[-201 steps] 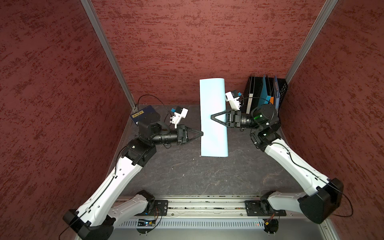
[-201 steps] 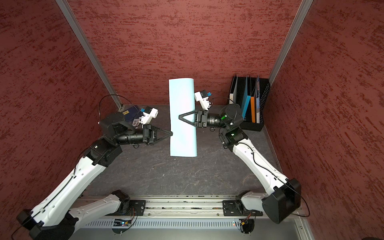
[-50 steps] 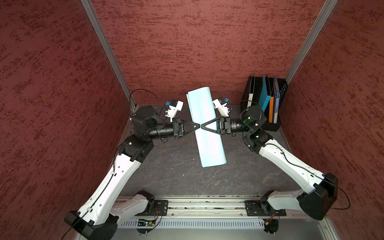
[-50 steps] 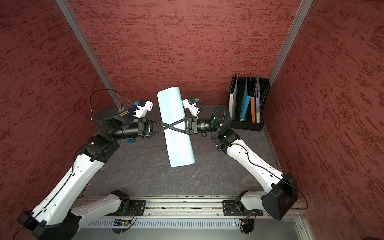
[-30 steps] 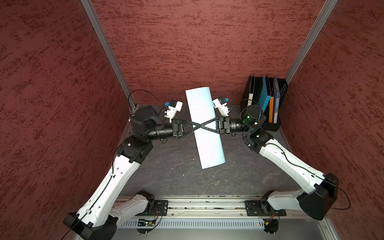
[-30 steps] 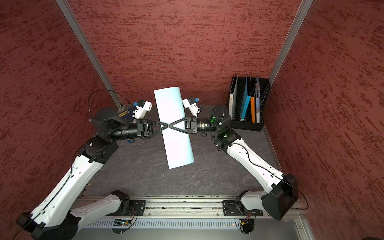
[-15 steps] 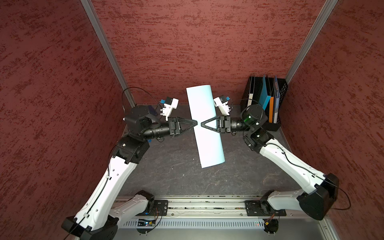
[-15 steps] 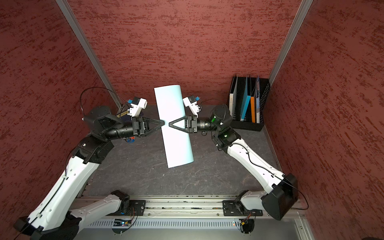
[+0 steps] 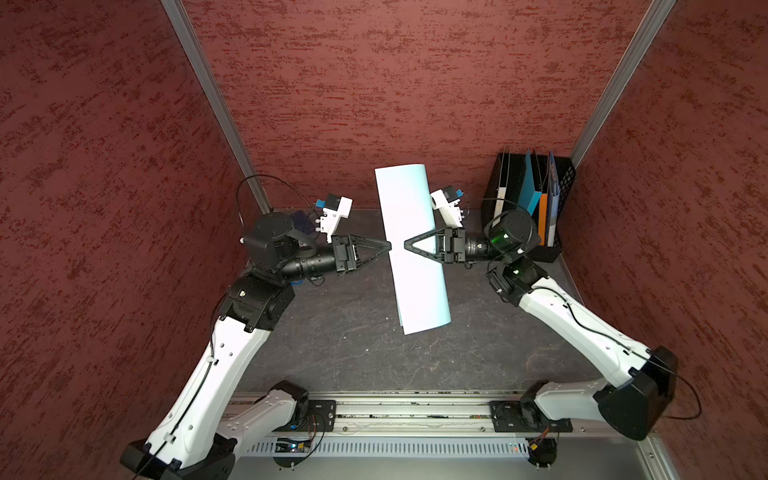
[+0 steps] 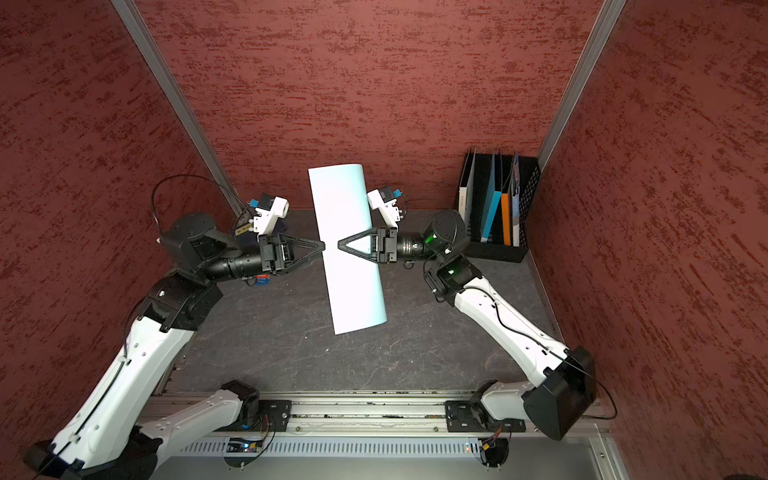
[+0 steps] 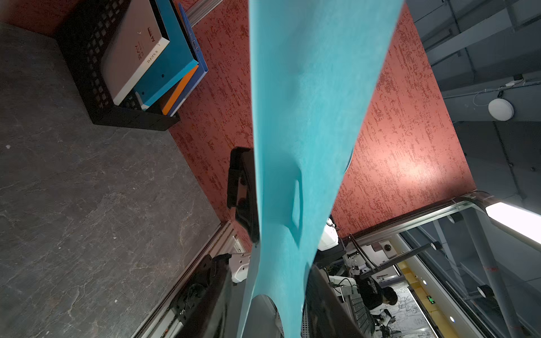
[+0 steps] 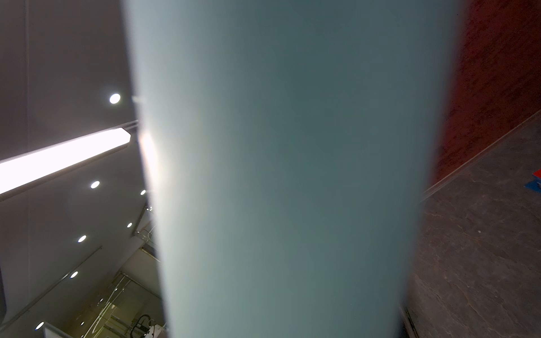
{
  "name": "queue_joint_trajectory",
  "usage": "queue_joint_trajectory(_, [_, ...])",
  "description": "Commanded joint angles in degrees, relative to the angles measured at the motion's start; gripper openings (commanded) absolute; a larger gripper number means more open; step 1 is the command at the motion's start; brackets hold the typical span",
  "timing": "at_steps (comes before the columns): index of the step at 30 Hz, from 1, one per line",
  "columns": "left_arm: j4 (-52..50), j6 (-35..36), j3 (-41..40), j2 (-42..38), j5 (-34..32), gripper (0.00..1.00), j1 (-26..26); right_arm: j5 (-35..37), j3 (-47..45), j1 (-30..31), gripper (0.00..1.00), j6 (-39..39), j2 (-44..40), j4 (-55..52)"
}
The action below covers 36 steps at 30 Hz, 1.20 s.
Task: Fold the rectangular paper in half along the long edge
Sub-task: Fold the paper.
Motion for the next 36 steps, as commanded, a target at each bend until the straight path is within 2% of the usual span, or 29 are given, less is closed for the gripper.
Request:
queue_joint_trajectory(1, [-0.72, 2.00, 0.26, -0.25, -0.60, 0.44, 0.27, -0.60, 1.80, -0.16, 0.34, 2.23, 0.48, 4.44])
queue_joint_trajectory(19, [2.01, 1.52, 0.08, 0.72, -0.15, 0.42, 0.27, -3.49, 1.28, 1.07, 0.33, 7.24, 2.56, 9.52])
queue_joint_trajectory(30, [2.99, 1.28, -0.05, 0.82, 0.01, 0.12, 0.20, -3.95, 0.79, 1.25, 0.32, 11.41, 3.49, 15.23])
queue_joint_trajectory(34, [2.88, 1.21, 0.04, 0.94, -0.08, 0.13, 0.18, -4.01, 0.68, 1.50, 0.32, 11.62, 3.76, 15.77])
queue_joint_trajectory(36, [2.79, 1.22, 0.03, 0.91, -0.11, 0.19, 0.19, -4.10, 0.66, 1.74, 0.32, 11.48, 3.85, 15.47])
